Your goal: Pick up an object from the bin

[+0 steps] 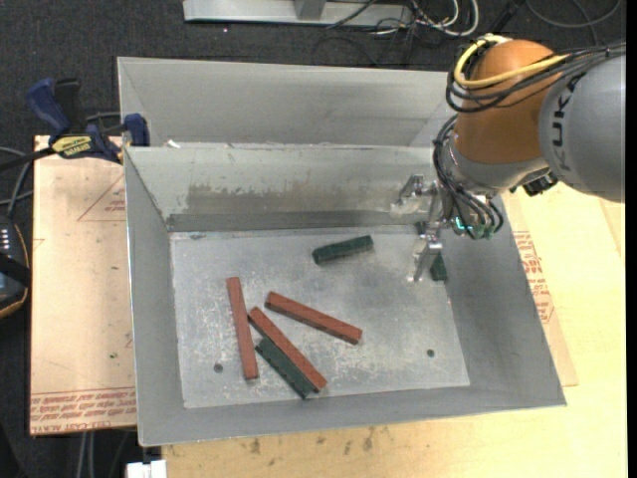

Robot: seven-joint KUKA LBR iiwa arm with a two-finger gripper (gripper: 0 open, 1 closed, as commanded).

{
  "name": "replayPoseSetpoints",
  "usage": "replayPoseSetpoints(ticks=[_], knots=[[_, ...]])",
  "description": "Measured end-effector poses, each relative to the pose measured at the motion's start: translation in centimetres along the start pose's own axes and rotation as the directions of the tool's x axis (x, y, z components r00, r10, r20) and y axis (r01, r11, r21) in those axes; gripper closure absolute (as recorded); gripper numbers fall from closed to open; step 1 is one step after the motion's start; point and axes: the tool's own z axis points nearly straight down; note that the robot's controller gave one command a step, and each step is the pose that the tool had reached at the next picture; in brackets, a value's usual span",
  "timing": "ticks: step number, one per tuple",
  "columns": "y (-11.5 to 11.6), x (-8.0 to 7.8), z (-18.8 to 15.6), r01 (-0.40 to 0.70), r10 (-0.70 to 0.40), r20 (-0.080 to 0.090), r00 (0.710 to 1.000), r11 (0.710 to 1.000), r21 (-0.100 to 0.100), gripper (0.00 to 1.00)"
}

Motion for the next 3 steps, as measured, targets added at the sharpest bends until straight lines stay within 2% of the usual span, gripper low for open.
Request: replayPoseSetpoints(ticks=[1, 2, 3], knots=[[0.0, -0.2, -0.5, 0.001, -0.001, 0.008, 1.000, 1.000, 0.001, 0.00], [4.3, -1.1, 5.2, 0.110, -0.110, 0.011, 0.994, 0.994, 0.002, 0.00], [7.6, -1.1, 5.0, 0.285, -0.285, 0.005, 0.959, 0.959, 0.001, 0.00]])
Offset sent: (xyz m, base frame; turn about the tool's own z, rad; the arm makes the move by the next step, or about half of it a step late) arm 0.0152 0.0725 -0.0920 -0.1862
